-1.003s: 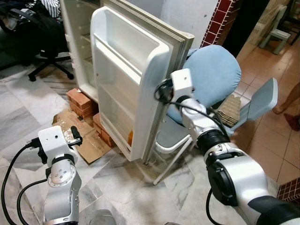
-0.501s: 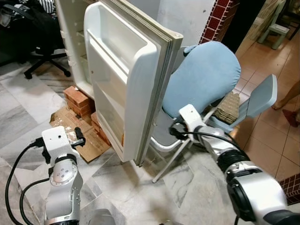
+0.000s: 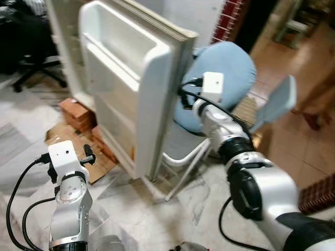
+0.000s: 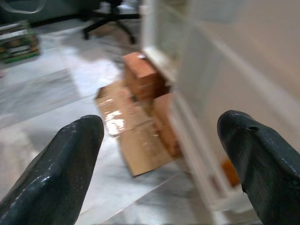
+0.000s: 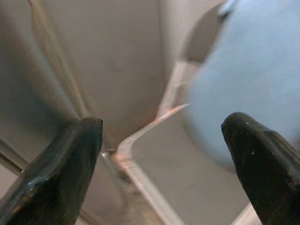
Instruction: Restocking fridge
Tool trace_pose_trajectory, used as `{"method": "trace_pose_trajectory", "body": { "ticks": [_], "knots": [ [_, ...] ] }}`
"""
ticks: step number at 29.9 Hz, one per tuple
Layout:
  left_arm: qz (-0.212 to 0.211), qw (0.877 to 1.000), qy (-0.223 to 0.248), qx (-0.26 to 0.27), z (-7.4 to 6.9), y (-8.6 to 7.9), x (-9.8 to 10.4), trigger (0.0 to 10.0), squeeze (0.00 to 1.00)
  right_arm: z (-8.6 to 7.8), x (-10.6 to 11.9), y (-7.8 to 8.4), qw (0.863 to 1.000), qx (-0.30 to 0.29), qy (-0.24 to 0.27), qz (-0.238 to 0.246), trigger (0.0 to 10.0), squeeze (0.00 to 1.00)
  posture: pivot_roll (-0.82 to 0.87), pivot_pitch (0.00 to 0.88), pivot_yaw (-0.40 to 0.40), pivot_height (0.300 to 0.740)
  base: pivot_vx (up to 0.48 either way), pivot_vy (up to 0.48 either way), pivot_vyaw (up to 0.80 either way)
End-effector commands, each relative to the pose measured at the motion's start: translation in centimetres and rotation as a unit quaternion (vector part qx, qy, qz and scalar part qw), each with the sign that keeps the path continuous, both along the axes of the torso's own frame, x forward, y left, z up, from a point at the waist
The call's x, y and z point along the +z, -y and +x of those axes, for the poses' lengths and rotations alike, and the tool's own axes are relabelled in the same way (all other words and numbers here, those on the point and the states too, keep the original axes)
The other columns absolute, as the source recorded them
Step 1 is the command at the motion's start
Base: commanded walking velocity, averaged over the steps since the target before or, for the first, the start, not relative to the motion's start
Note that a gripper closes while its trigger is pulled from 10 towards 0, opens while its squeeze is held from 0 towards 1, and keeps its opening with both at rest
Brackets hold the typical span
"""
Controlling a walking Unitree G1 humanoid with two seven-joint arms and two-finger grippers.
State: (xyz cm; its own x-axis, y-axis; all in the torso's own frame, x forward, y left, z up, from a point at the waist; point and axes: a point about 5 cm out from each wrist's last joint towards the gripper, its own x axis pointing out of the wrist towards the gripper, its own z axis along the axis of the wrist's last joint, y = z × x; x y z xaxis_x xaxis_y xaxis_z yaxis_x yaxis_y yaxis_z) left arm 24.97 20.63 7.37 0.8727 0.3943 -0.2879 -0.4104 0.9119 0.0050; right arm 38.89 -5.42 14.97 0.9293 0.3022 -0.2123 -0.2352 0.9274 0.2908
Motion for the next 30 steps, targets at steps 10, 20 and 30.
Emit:
{"method": "trace_pose_trajectory", "body": {
  "ticks": [10,20,30],
  "knots": [
    [-0.070,0.993,-0.069,-0.061,0.2,2.5,-1.8,10.0,0.00,-4.8,4.2,-2.6,0.943,0.294,0.128,0.092,10.0,0.00,0.12,0.000,-0.105,0.740,0.000,0.000,0.00],
    [-0.066,0.990,-0.082,-0.094,0.3,2.6,-1.8,10.0,0.00,-4.3,0.0,1.2,0.972,0.211,0.081,-0.060,10.0,0.00,0.13,0.000,-0.104,0.740,0.000,0.000,0.00],
    [0.019,0.999,-0.028,0.020,1.2,-2.9,0.4,10.0,0.00,-5.0,-2.3,4.0,0.979,0.144,0.091,-0.114,10.0,0.00,0.13,0.000,-0.110,0.740,0.000,0.000,0.00]
  ]
}}
